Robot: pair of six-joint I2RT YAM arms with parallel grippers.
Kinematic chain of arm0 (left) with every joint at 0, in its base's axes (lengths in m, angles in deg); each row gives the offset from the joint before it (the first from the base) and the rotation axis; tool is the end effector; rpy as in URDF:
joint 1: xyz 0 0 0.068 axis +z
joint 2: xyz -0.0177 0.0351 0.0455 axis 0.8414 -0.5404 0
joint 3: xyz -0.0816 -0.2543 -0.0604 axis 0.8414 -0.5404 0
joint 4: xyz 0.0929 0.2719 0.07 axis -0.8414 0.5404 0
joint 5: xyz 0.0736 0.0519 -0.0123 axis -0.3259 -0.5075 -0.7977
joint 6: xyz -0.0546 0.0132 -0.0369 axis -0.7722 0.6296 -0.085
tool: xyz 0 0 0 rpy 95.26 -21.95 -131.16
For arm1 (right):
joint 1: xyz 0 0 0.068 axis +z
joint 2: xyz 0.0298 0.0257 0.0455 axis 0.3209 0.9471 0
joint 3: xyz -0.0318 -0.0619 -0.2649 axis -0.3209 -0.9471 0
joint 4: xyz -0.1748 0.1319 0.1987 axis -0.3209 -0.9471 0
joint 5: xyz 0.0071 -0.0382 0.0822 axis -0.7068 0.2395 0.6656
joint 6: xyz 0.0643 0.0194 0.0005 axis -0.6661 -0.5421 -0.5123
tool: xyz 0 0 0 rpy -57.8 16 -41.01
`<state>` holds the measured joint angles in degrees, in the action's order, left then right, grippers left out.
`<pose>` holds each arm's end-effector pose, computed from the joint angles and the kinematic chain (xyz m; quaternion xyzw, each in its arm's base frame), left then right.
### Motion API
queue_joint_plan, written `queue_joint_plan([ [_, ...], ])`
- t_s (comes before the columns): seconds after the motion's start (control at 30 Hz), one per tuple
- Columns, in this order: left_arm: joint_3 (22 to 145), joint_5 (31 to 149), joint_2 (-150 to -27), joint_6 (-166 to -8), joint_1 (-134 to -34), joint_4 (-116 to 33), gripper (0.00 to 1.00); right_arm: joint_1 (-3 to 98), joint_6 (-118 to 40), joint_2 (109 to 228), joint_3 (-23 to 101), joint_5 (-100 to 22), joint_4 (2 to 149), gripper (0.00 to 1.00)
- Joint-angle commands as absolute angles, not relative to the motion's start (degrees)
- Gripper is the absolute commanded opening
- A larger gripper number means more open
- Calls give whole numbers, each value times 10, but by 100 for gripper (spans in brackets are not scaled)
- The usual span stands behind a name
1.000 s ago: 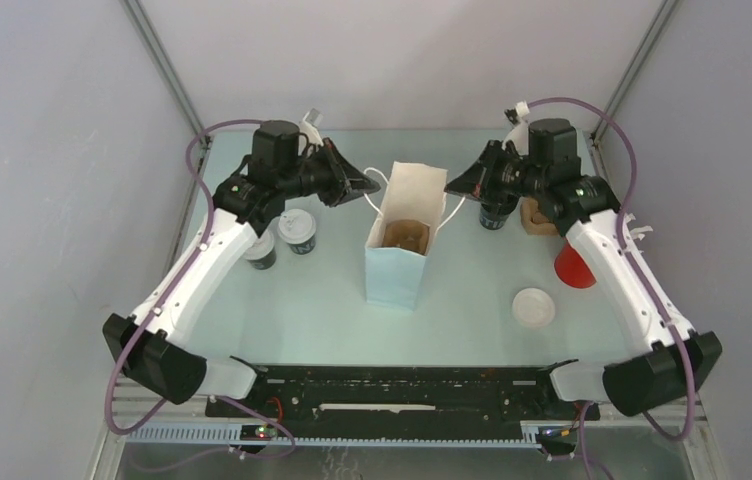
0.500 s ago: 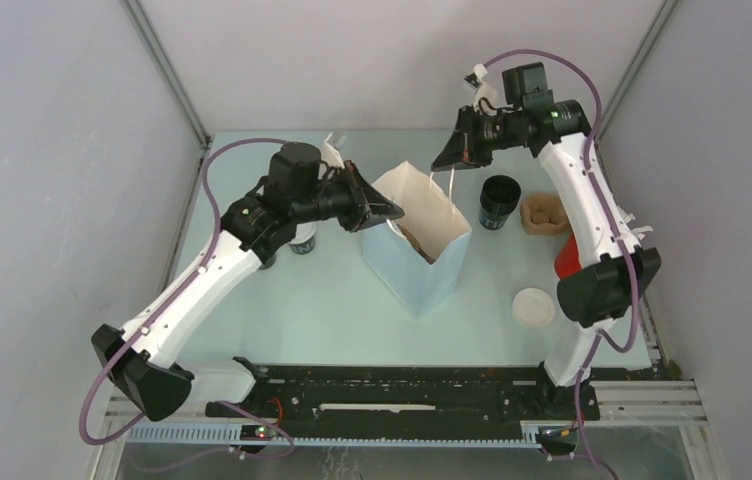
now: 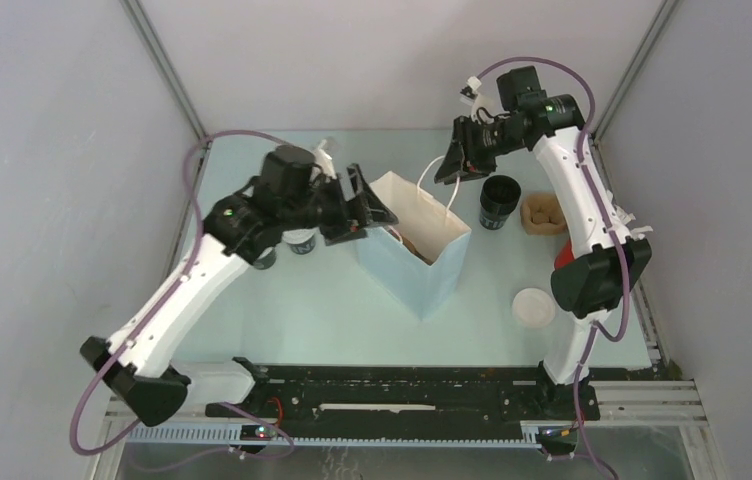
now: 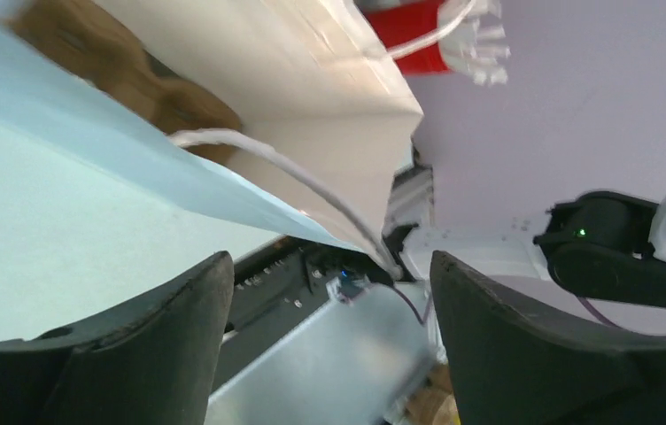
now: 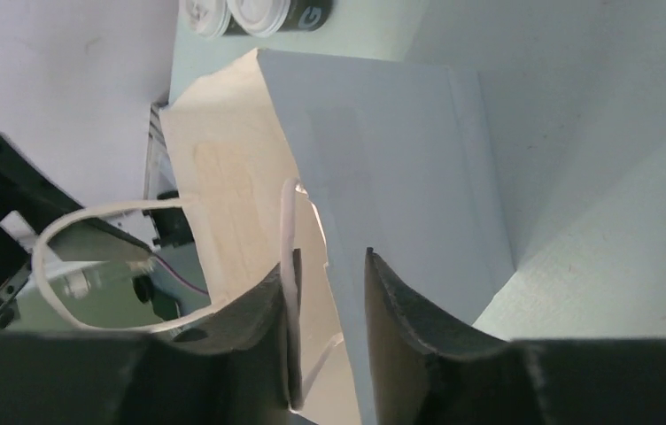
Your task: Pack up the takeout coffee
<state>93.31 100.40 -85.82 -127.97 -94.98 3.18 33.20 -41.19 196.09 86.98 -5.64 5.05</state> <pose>0.2375 -0.2051 0.4047 -0.0372 0.8691 -0.4349 0.2327 0.4012 0.1400 0.4020 -0.1449 0.8894 0.3841 0.2013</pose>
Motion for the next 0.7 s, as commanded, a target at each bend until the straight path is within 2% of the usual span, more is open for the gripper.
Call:
queue_joint_plan([
  [0.0, 1007, 924, -784, -1145, -876, 167, 90, 333, -427, 1924, 915, -119, 26, 49],
  [0.13, 966, 865, -747, -1067, -731, 221, 99, 332, -460, 1876, 918, -222, 7, 78],
  [0.2, 946, 776, -762, -1039, -713, 219, 100, 323, -470, 1854, 924, -263, -14, 85],
  [0.3, 924, 730, -811, -1013, -697, 176, 100, 307, -476, 1825, 941, -310, -50, 92],
  [0.4, 953, 678, -876, -981, -694, 161, 100, 306, -478, 1794, 933, -300, -75, 94],
  [0.5, 996, 649, -949, -953, -695, 158, 100, 312, -484, 1744, 875, -282, -77, 96],
  [0.67, 1048, 663, -1059, -923, -694, 159, 100, 318, -492, 1642, 762, -266, -54, 96],
])
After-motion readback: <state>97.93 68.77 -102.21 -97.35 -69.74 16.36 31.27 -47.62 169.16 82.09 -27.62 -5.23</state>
